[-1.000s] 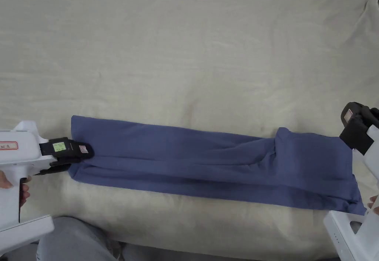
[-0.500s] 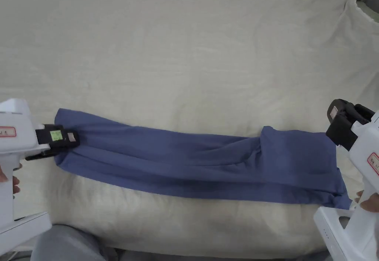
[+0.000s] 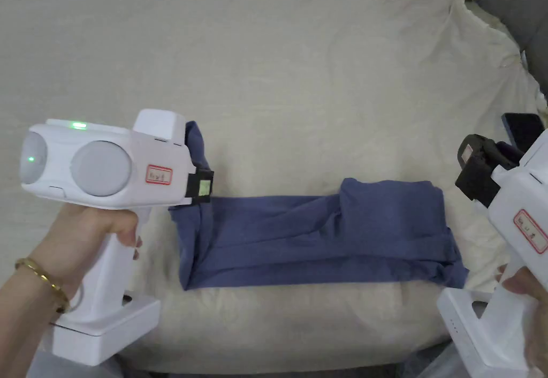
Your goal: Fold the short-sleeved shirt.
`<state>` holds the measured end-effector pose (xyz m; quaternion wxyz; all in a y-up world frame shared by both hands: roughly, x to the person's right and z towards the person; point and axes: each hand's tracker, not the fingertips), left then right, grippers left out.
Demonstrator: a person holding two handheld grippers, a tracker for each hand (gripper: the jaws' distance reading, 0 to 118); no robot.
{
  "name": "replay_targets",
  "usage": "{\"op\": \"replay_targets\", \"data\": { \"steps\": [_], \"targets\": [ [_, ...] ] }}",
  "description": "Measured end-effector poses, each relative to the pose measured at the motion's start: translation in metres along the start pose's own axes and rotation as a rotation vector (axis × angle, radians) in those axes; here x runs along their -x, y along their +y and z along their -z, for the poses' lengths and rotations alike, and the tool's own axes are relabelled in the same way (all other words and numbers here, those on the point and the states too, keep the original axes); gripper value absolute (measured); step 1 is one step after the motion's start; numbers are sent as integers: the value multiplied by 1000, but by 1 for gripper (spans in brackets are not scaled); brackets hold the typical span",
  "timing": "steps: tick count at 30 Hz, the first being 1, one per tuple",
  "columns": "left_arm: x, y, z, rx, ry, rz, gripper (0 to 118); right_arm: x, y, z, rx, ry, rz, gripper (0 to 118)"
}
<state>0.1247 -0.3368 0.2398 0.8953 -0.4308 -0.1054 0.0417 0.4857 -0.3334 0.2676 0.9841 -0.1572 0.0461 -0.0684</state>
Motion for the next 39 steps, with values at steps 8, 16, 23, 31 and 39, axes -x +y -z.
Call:
{"op": "replay_targets", "data": {
  "steps": [8,16,23,31,39],
  "targets": [
    [-47,-20,95,182,-3,53,6,-18,0,-11,-8,-35,28,0],
    [-64,-32,139,243,-129,-66,97,-18,-3,-13,-1,-43,22,0],
    [-29,1,73,-93,-129,-203,103,-16,-4,-11,10,-33,16,0],
    [-8,-34,64,-163,182,-27,2,-12,-5,-9,17,-17,19,0],
    [-44,-85,105,-17,29,-31,0,-14,-5,-9,22,-15,16,0]
  ]
}}
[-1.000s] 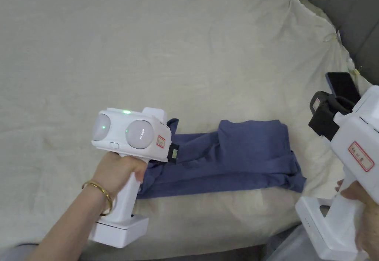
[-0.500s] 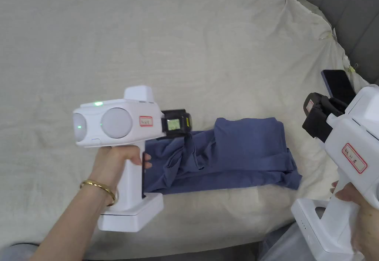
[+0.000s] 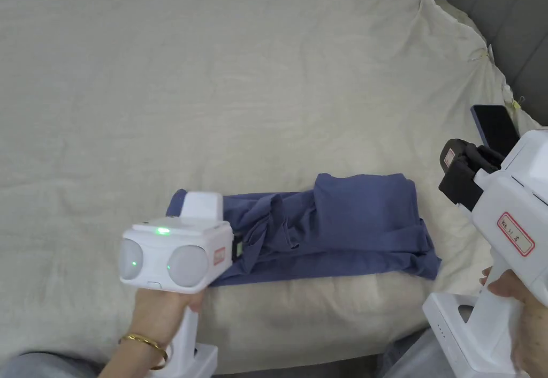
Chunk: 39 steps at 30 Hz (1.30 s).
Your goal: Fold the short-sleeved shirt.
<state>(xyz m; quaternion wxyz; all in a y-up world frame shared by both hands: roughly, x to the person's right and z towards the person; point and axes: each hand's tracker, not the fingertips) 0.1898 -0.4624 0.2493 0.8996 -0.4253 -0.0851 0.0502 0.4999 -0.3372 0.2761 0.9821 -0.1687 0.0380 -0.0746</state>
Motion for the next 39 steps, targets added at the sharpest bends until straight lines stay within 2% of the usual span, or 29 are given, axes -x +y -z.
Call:
{"op": "replay_targets", "data": {
  "steps": [4,11,18,22,25,28,30,31,32,33,34,39],
  "targets": [
    [-34,-2,21,20,-53,28,0,-6,0,-2,2,-12,11,0],
    [-80,5,49,24,-37,150,0,-21,-2,-10,15,-41,8,0],
    [-109,31,53,38,-216,119,0,-29,1,-15,22,-66,9,0],
    [-88,62,6,-152,-321,16,0,-29,5,-18,11,-65,6,0],
    [-52,87,-28,-269,-277,-2,0,-24,7,-17,1,-53,1,0],
    [-3,103,-54,-309,-253,-95,3,-18,8,-14,-5,-39,5,0],
    [32,106,-66,-283,-271,-161,32,-14,9,-11,-6,-26,11,0],
    [47,104,-69,-259,-293,-184,56,-12,9,-9,-6,-22,14,0],
    [63,101,-70,-230,-320,-227,89,-10,9,-7,-4,-16,18,0],
    [77,97,-70,-194,-335,-258,109,-8,9,-5,-1,-7,20,0],
    [89,92,-70,-169,-349,-275,118,-5,9,-4,-1,-3,19,0],
    [143,58,-59,-48,-405,-394,118,3,8,2,9,25,12,0]
  ]
}}
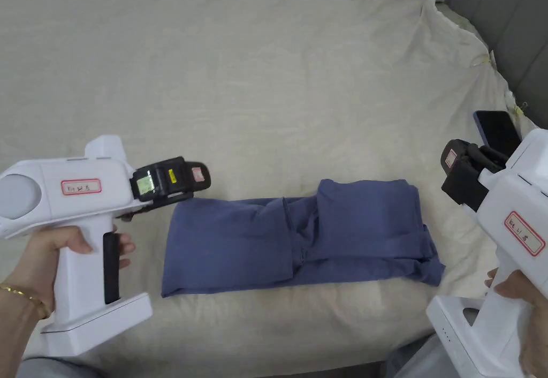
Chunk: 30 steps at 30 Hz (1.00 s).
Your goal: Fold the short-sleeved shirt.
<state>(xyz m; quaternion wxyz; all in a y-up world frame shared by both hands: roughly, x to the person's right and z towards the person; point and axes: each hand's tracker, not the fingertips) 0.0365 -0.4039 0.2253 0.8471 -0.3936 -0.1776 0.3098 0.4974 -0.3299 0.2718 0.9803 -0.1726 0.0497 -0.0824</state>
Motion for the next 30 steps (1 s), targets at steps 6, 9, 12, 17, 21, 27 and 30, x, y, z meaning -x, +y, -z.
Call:
{"op": "replay_targets", "data": {
  "steps": [6,9,12,17,21,27,30],
  "targets": [
    [54,-24,24,162,21,-133,118,5,-1,0,12,7,-11,0],
    [67,-33,39,210,0,-190,111,5,-2,1,20,-5,-20,0],
    [68,-31,42,156,-31,-191,110,5,-3,1,28,-21,-27,0],
    [60,-28,62,216,13,-191,53,6,-5,1,37,-32,-20,0],
    [57,-27,57,199,38,-128,15,6,-8,0,38,-39,-23,0],
    [33,-20,43,145,125,-208,6,7,-10,0,46,-31,-12,0],
    [24,-6,16,102,112,-239,5,7,-9,0,43,-21,-19,0]
  ]
}}
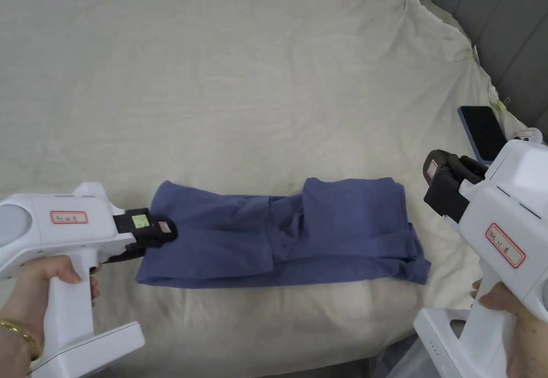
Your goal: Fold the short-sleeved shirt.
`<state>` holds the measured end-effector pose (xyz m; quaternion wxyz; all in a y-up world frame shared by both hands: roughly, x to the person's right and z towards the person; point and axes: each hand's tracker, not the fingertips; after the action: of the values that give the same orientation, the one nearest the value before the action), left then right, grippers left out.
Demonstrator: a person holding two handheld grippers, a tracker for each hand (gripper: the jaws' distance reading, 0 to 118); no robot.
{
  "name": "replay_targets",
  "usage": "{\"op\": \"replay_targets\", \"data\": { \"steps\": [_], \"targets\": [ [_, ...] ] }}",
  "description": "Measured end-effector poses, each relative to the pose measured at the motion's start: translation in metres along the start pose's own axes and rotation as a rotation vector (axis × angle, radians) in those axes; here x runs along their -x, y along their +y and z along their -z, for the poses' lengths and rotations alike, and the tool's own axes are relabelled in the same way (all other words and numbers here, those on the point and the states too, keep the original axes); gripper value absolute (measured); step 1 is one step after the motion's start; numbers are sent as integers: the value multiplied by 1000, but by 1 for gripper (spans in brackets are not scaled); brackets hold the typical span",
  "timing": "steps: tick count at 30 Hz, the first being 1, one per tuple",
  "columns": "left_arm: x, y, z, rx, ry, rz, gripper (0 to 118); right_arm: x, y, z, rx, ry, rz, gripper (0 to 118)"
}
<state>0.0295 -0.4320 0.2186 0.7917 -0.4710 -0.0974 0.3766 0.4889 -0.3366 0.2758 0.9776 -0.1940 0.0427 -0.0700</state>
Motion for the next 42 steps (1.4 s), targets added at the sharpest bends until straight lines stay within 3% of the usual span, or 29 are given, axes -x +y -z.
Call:
{"op": "replay_targets", "data": {
  "steps": [4,7,11,13,24,33,34,35,38,39,40,42],
  "targets": [
    [-5,12,-47,-102,190,68,5,0,1,1,-4,14,3,0],
    [-6,19,-88,-212,316,25,5,0,0,3,-7,22,10,0],
    [-39,8,-113,-305,429,182,5,2,-2,9,2,37,21,0],
    [-57,-1,-110,-302,416,221,5,4,-2,11,4,45,29,0],
    [-131,-55,-6,-113,224,355,5,1,-3,-4,-18,43,40,0],
    [-157,-87,122,60,341,503,8,-14,-5,-19,-20,-3,48,0],
    [-157,-91,132,73,365,530,14,-15,-5,-20,-20,-8,48,0],
    [-157,-95,140,93,369,568,29,-17,-5,-21,-20,-15,47,0],
    [-161,-103,149,118,273,585,88,-22,-5,-22,-18,-29,49,0],
    [-164,-105,148,125,223,570,102,-23,-5,-21,-17,-32,53,0],
    [-167,-105,146,131,189,558,109,-24,-5,-20,-14,-34,57,0],
    [-172,-98,130,124,72,508,109,-24,-6,-19,-11,-32,64,0]
  ]
}}
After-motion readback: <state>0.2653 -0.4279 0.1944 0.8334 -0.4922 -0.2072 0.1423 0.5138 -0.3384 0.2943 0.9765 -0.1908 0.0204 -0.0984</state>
